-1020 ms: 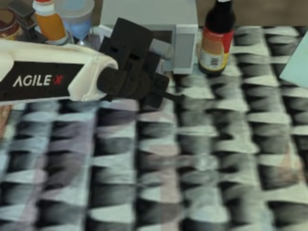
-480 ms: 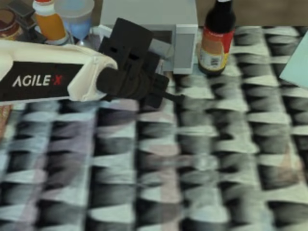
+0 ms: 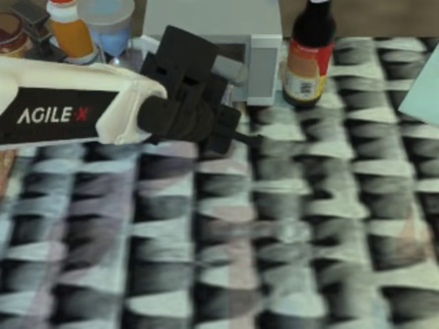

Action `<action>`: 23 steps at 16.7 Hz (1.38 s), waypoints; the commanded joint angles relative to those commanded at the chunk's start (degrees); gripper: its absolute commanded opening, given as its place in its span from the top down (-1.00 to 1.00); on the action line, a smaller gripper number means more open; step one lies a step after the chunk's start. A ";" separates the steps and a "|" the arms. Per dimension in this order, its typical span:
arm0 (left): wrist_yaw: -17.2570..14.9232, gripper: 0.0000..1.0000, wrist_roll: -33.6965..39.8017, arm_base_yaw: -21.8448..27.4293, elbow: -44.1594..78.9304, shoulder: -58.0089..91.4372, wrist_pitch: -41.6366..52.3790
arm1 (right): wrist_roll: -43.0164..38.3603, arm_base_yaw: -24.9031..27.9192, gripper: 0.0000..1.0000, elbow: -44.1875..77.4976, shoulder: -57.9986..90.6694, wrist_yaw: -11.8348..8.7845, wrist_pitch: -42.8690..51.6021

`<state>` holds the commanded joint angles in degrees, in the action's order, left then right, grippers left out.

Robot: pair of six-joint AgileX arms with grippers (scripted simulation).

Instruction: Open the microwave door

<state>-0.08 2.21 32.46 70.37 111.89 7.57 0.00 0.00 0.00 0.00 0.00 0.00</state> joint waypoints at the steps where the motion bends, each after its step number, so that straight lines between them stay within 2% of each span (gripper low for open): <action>1: 0.00 1.00 0.00 0.00 0.00 0.00 0.00 | 0.00 0.00 -1.00 0.00 0.00 0.00 0.00; 8: 0.00 1.00 0.00 0.00 0.00 0.00 0.00 | 0.00 0.00 -1.00 0.00 0.00 0.00 0.00; 15: -2.22 1.00 -2.50 -0.91 -1.61 -1.18 -0.44 | 0.00 0.00 -1.00 0.00 0.00 0.00 0.00; 23: -2.34 1.00 -2.72 -1.00 -1.75 -1.24 -0.45 | 0.00 0.00 -1.00 0.00 0.00 0.00 0.00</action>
<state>-2.43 -0.50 31.46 68.62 110.66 7.12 0.00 0.00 0.00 0.00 0.00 0.00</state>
